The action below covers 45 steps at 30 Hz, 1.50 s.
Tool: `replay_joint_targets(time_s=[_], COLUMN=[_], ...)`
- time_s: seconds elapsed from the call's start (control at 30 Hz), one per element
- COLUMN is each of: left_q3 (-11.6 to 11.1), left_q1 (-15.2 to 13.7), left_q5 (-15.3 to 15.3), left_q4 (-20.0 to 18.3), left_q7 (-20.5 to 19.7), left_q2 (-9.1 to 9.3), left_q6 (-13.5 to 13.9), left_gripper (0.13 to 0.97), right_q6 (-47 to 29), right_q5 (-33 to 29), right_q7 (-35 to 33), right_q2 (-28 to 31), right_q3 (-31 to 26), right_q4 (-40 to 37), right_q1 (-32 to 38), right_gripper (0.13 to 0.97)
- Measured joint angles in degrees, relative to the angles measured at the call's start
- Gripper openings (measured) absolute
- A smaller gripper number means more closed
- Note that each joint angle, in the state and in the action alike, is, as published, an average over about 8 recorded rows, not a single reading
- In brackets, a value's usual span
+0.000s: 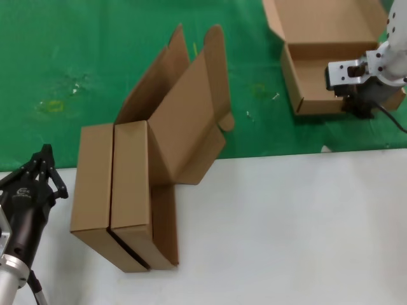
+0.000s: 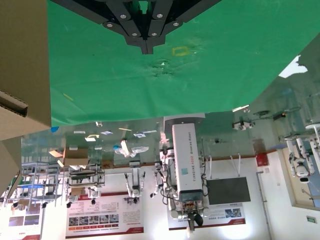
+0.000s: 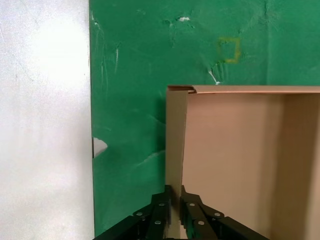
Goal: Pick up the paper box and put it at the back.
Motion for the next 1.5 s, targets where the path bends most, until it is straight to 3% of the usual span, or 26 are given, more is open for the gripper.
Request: replay_joint_targets(time_s=[0.23, 0.5, 0.63, 0.93, 1.2, 1.33, 1.5], left_q3=[0.0, 0.0, 0.0, 0.0, 0.0, 0.0, 0.0], left_q1=[0.0, 0.0, 0.0, 0.0, 0.0, 0.0, 0.0], left_q5=[0.0, 0.0, 0.0, 0.0, 0.0, 0.0, 0.0], left_q4=[0.0, 0.0, 0.0, 0.0, 0.0, 0.0, 0.0], left_q7=[0.0, 0.0, 0.0, 0.0, 0.0, 0.0, 0.0], left_q2=[0.00, 0.00, 0.00, 0.00, 0.00, 0.00, 0.00], left_q6=[0.0, 0.0, 0.0, 0.0, 0.0, 0.0, 0.0], left_gripper=[0.144, 0.144, 0.144, 0.144, 0.154, 0.160, 0.182], right_q6=[0.0, 0.0, 0.0, 0.0, 0.0, 0.0, 0.0], right_q5=[0.0, 0.0, 0.0, 0.0, 0.0, 0.0, 0.0], right_q7=[0.0, 0.0, 0.0, 0.0, 0.0, 0.0, 0.0], right_q2=[0.0, 0.0, 0.0, 0.0, 0.0, 0.0, 0.0], right_q3=[0.0, 0.0, 0.0, 0.0, 0.0, 0.0, 0.0], right_q4=[0.0, 0.0, 0.0, 0.0, 0.0, 0.0, 0.0], right_q1=[0.0, 0.0, 0.0, 0.0, 0.0, 0.0, 0.0], right_gripper=[0.194, 0.311, 0.311, 0.500, 0.720, 0.720, 0.815])
